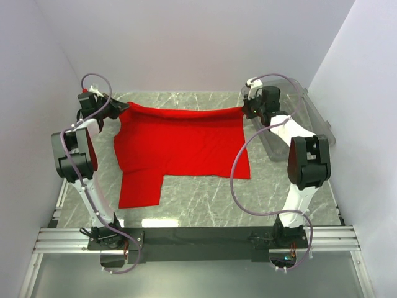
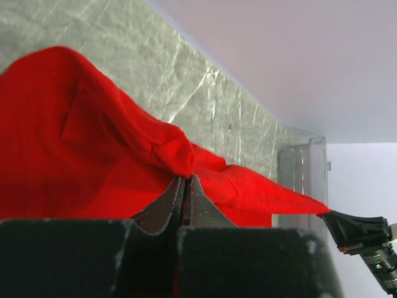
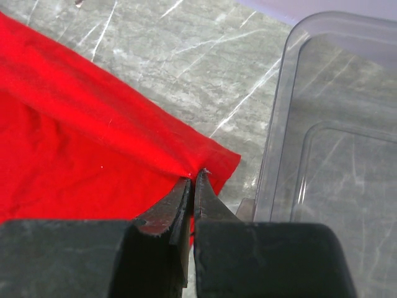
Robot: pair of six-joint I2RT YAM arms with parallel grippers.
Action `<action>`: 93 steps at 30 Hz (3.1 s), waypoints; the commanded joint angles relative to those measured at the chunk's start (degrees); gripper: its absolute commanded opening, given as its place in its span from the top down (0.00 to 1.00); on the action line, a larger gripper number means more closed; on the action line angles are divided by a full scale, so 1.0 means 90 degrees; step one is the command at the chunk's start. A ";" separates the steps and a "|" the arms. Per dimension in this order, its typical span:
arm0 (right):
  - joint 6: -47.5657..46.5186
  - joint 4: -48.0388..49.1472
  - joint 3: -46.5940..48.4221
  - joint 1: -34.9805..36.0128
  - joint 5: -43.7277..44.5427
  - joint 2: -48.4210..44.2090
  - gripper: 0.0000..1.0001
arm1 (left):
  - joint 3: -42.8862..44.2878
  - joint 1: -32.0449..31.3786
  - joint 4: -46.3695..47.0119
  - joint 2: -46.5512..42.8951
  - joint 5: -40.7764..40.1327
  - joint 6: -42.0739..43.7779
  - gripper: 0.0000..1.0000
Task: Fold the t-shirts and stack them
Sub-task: Fold the tshirt
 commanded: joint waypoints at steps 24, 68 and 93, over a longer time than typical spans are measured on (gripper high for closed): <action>-0.1170 -0.0944 -0.0198 -0.0059 -0.0118 -0.0267 1.00 | -0.0900 0.0205 -0.0441 -0.0873 0.0156 0.0969 0.99; -0.0946 0.0170 0.2937 0.0449 0.2226 0.2184 1.00 | 0.1366 0.0156 -0.0519 0.0788 0.0293 0.0393 0.99; -0.0487 0.0316 0.3494 0.0488 0.3066 0.2653 1.00 | 0.2430 0.0127 -0.0130 0.1754 0.0019 -0.0505 0.99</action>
